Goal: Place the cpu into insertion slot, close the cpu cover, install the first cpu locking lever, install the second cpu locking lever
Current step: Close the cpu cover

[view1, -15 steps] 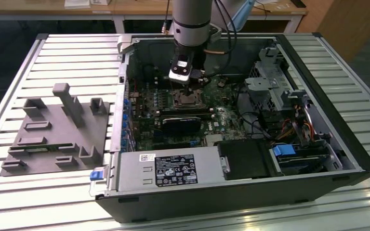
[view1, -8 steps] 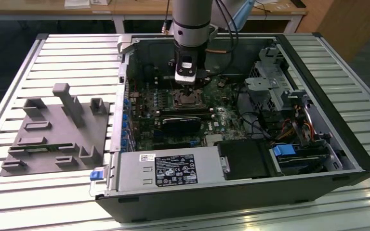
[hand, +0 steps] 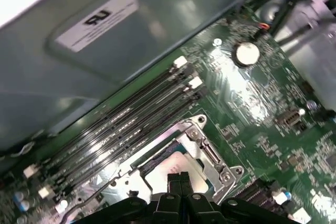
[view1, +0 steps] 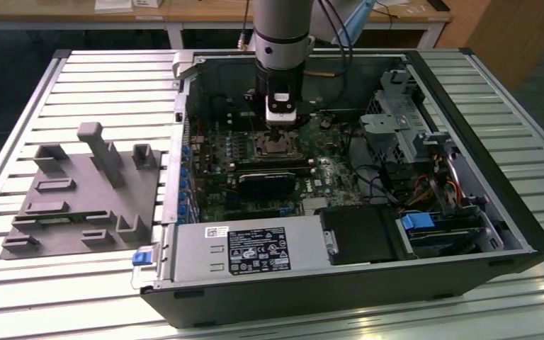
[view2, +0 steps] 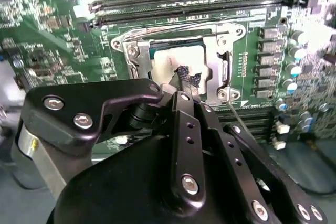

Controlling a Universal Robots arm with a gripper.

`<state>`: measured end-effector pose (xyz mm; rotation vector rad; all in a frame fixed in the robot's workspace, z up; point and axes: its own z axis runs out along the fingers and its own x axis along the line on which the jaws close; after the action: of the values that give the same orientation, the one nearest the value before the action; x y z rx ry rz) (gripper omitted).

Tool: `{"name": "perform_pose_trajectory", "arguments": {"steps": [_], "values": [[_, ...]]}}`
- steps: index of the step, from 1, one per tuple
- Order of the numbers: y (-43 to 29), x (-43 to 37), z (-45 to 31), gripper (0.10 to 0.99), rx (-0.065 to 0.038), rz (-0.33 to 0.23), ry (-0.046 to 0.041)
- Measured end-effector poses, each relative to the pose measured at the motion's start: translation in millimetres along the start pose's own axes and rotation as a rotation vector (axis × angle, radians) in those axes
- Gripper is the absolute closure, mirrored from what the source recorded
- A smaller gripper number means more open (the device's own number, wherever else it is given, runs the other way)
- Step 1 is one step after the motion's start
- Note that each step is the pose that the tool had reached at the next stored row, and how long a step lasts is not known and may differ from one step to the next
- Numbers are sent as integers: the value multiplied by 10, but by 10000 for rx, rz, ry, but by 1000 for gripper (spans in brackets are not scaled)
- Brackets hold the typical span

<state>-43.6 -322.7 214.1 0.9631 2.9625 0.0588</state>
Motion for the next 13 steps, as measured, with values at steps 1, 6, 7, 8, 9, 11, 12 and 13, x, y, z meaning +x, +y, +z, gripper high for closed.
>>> {"name": "perform_pose_trajectory", "arguments": {"steps": [1,6,7,8,9,11,12,13], "values": [[0,0,1,984,-3,-194,9],[0,0,6,984,-14,-1094,48],[0,0,7,984,-17,-1274,56],[0,0,8,984,-19,-1469,65],[0,0,9,984,-22,-1650,73],[0,0,10,984,-26,-2009,88],[-1,0,11,984,-28,-2187,96],[-1,0,12,984,-30,-2367,104]]}}
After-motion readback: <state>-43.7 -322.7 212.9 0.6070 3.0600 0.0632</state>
